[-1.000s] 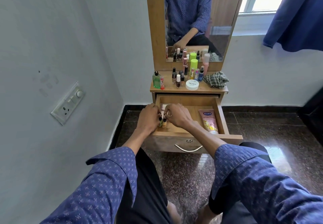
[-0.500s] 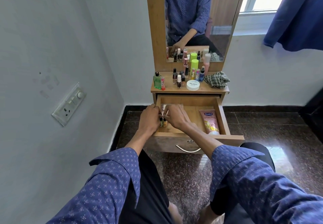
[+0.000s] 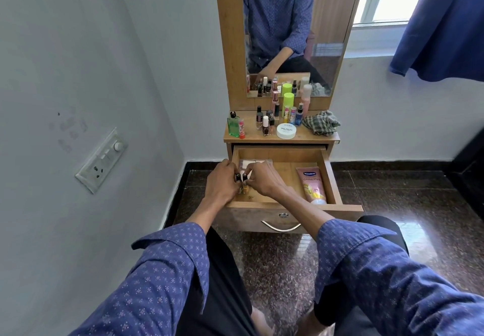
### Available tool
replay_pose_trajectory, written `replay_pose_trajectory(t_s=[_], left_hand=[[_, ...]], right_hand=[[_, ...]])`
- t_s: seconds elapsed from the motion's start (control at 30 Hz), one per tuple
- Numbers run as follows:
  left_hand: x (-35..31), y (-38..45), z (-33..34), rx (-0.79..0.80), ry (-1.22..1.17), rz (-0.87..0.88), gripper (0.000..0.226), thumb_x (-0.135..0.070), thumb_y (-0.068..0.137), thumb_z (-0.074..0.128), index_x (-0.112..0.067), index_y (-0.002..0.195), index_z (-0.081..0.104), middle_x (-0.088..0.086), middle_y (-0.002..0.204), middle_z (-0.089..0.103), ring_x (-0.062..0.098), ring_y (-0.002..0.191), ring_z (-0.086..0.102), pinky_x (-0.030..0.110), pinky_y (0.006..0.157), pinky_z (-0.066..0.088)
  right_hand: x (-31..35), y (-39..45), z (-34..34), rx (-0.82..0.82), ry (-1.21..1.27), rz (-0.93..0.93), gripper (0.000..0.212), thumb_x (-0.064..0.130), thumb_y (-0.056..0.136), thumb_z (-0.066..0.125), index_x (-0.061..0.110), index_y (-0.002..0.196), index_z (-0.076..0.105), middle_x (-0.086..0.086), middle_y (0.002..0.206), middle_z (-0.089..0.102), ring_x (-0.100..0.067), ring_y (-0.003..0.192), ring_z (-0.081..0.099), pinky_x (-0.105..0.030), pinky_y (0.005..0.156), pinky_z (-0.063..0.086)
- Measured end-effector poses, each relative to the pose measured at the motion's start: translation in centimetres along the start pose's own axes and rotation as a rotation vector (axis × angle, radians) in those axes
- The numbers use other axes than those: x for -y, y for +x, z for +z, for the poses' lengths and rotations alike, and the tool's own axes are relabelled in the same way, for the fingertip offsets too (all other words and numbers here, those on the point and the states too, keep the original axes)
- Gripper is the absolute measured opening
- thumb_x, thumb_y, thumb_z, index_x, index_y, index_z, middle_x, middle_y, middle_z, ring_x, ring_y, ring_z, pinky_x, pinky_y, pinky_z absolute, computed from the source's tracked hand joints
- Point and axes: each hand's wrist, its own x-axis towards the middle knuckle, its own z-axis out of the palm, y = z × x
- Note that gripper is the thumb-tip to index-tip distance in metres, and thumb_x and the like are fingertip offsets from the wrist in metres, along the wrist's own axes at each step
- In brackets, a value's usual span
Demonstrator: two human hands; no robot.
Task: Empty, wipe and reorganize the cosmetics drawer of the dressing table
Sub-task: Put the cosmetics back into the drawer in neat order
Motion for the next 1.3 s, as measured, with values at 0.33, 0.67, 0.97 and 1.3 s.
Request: replay_pose_trajectory(t_s=[0.33,0.67,0.97,1.3], left_hand=[[-0.2,0.7,-0.6,-0.072,-0.031,0.029,0.044,-0.049,0.095,0.055,-0.016,0.122,0.065,0.002,0.119,0.063,0.021,0.11,0.06,0.041,0.087,0.053],[-4.2,5.6,-3.5,-0.199,-0.017,0.204,0.024,-0.021,0.103,0.052,-0.012,0.124,0.061,0.005,0.125,0.059,0.021,0.097,0.065,0.038,0.075,0.057],[-9.2,10.5,-5.0,-0.213,0.081,0.205,0.033,-0.007,0.098,0.062,-0.008,0.13,0.064,0.009,0.136,0.059,0.029,0.091,0.071,0.036,0.067,0.051],[-10.0,12.9,-3.1,-0.203,0.104,0.175,0.016,0.002,0.092,0.064,-0.008,0.102,0.07,0.009,0.11,0.065,0.032,0.076,0.067,0.042,0.057,0.052]], right_hand=[[-0.8,0.9,-3.4,-0.028,-0.042,0.031,0.025,0.045,0.098,0.066,0.022,0.102,0.076,-0.004,0.097,0.077,-0.026,0.084,0.072,-0.042,0.077,0.061],[-3.3,3.1,-10.2,-0.331,-0.035,0.04,0.02,0.035,0.102,0.059,0.021,0.104,0.072,0.003,0.088,0.073,-0.017,0.076,0.068,-0.034,0.071,0.059],[-4.6,5.2,-13.9,-0.419,-0.074,0.027,0.023,0.018,0.1,0.052,0.021,0.116,0.068,0.003,0.088,0.061,-0.023,0.07,0.061,-0.032,0.06,0.042],[-6.8,7.5,-15.4,-0.434,-0.145,-0.029,0.036,0.008,0.095,0.053,0.024,0.121,0.072,-0.009,0.111,0.075,-0.027,0.079,0.067,-0.033,0.063,0.048]])
